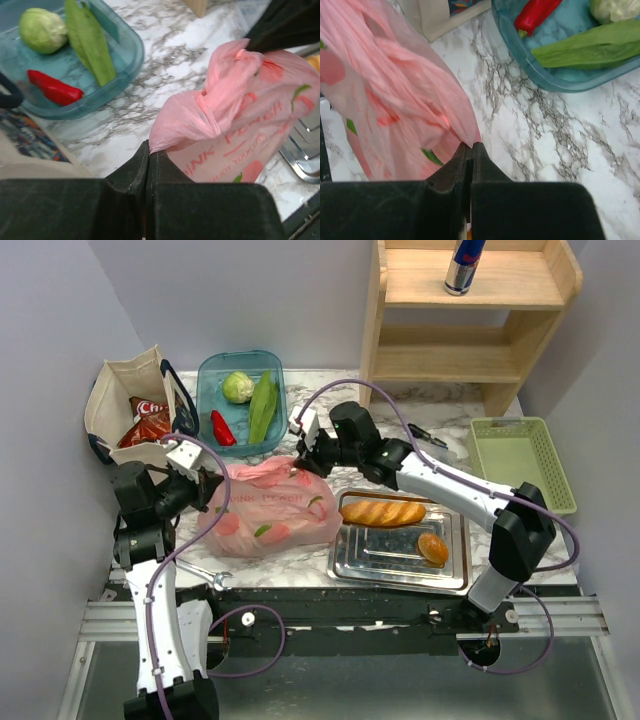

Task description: Untie the knot of the grocery bags and take out the mixed food

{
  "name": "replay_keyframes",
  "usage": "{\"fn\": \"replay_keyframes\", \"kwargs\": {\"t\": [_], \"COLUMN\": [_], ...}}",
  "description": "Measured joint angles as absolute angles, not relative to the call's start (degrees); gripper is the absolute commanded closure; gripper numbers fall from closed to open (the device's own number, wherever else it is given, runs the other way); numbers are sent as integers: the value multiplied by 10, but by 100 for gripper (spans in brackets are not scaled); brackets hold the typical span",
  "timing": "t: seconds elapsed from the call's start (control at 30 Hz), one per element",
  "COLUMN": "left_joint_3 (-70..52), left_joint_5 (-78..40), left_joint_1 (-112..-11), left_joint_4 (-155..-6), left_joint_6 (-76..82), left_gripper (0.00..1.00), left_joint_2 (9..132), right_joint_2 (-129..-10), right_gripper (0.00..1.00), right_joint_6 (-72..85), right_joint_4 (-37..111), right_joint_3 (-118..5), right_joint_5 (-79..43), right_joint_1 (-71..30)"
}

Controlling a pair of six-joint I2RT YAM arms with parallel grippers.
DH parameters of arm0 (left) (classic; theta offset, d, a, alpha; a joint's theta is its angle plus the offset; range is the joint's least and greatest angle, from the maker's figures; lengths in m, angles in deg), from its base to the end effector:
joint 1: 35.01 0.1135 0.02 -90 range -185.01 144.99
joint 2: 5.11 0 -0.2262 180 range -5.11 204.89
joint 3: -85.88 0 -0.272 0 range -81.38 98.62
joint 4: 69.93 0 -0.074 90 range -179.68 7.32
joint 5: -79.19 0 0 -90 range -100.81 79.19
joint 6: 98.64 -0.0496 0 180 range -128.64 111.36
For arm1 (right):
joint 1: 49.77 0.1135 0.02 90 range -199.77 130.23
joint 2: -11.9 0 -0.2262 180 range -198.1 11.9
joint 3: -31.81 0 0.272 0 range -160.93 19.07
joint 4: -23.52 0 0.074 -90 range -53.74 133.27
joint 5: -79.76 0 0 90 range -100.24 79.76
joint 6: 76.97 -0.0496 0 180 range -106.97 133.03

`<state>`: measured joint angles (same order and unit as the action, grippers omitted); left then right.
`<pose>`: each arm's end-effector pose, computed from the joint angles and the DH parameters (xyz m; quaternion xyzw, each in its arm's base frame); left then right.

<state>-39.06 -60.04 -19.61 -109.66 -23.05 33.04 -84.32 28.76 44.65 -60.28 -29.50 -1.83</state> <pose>0.2032 0.0170 0.2911 0.2239 0.7593 -0.2059 0.5753 0.2726 0.3266 0.2672 -0.5153 0.6602 0.2822 0.4679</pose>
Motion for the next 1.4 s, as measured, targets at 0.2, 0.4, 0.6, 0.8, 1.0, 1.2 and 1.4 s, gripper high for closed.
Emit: {"fn": "replay_keyframes", "kwargs": {"t": [0.2, 0.4, 0.6, 0.8, 1.0, 1.2, 1.4], "left_joint_3": [-340, -331, -288, -226, -186, -155, -141], "left_joint_5": [-631, -660, -681, -673, -561, -379, -255], "left_joint_1": [-77, 0, 18, -89, -280, -329, -275], "left_joint_4": [-1120, -1158, -1268, -1279, -1212, -1184, -1239], "left_joint_6": [-222, -266, -382, -359, -267, -251, -280], "left_gripper": [100, 72, 31, 29, 17, 62, 81], "left_joint_2": [373, 384, 393, 378, 415, 529, 580], "right_joint_2": [-826, -792, -796, -798, -798, -780, -757], "right_gripper": [99, 99, 99, 99, 99, 99, 99], "right_joint_6": [281, 262, 244, 249, 261, 275, 276], "right_joint_4": [460, 418, 403, 404, 407, 411, 411], "right_joint_3": [-607, -608, -607, -607, -606, -590, -564], "right_joint_5": [-297, -322, -376, -439, -473, -473, -453], "right_joint_1": [-47, -65, -88, -89, -89, -89, -89]}}
